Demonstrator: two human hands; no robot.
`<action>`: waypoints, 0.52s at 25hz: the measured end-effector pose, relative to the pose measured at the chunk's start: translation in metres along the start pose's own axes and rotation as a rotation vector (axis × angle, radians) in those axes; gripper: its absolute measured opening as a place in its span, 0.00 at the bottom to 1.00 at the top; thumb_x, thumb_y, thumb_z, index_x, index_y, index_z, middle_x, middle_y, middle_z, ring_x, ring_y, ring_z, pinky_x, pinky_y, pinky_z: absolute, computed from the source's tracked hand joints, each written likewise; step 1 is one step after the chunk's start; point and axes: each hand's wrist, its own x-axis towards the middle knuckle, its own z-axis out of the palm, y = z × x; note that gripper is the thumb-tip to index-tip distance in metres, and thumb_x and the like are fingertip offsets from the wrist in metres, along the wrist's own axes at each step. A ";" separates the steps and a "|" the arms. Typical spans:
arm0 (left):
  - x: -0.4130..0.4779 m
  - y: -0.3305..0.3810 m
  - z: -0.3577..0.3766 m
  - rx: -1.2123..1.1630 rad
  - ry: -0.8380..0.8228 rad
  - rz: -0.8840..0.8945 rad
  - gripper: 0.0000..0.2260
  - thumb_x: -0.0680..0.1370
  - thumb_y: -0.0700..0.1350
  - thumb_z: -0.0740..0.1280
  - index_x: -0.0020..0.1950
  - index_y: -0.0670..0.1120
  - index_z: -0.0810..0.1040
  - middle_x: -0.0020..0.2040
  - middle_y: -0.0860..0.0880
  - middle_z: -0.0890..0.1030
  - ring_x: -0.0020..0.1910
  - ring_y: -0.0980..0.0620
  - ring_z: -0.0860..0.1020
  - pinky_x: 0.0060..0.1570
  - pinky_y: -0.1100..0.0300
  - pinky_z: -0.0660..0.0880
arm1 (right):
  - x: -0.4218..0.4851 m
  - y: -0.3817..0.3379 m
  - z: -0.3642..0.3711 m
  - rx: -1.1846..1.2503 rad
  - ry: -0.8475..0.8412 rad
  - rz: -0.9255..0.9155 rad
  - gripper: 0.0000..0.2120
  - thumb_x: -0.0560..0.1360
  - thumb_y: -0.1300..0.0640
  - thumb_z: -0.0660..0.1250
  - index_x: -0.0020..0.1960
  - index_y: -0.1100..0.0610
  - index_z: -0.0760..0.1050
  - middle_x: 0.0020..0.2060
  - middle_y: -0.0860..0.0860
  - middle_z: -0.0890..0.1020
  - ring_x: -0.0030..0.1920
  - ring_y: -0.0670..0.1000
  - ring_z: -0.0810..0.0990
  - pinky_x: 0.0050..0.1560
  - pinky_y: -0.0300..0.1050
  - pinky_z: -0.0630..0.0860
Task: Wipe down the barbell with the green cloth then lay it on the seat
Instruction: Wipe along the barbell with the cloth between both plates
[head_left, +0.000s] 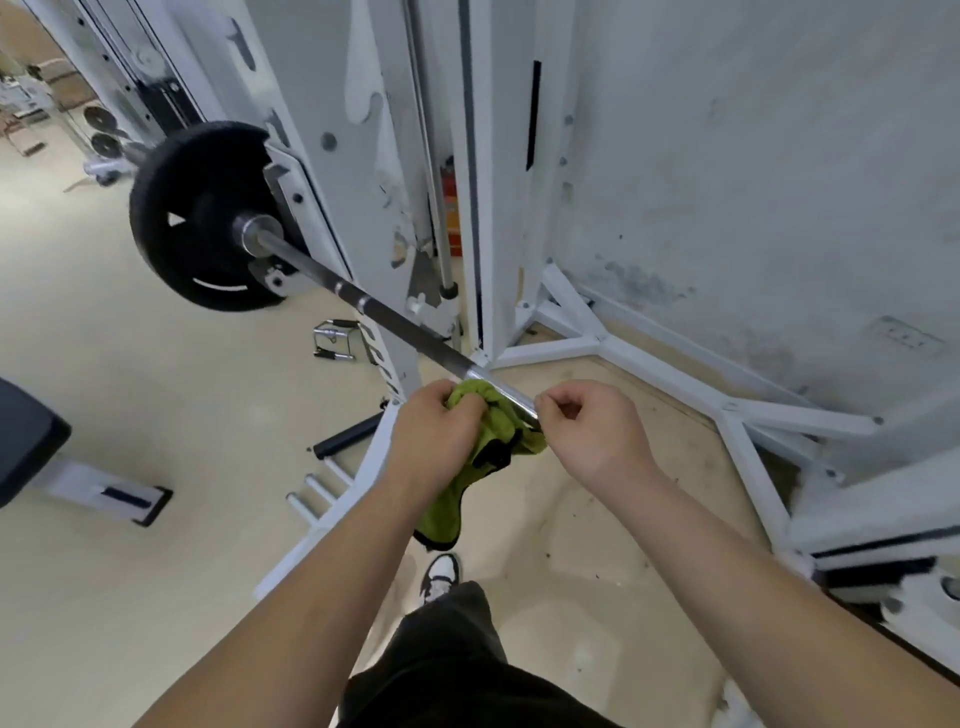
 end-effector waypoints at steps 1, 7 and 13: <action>0.026 -0.003 -0.017 0.029 -0.007 -0.003 0.11 0.72 0.52 0.65 0.37 0.46 0.78 0.35 0.46 0.82 0.40 0.44 0.81 0.40 0.50 0.78 | 0.020 -0.016 0.020 -0.020 0.016 -0.026 0.11 0.78 0.53 0.67 0.39 0.55 0.83 0.35 0.49 0.84 0.40 0.51 0.82 0.44 0.50 0.82; 0.127 0.013 -0.089 0.110 0.099 0.207 0.04 0.75 0.48 0.65 0.42 0.52 0.78 0.38 0.53 0.81 0.39 0.54 0.79 0.36 0.59 0.74 | 0.085 -0.062 0.071 -0.240 -0.094 0.038 0.10 0.79 0.51 0.65 0.45 0.50 0.85 0.42 0.45 0.84 0.43 0.50 0.82 0.44 0.49 0.81; 0.149 -0.031 -0.047 0.713 0.025 0.675 0.19 0.72 0.49 0.62 0.61 0.48 0.81 0.54 0.42 0.77 0.50 0.40 0.72 0.46 0.47 0.77 | 0.113 -0.060 0.077 -0.255 -0.187 0.176 0.14 0.72 0.47 0.69 0.41 0.59 0.83 0.35 0.54 0.84 0.36 0.53 0.80 0.41 0.49 0.79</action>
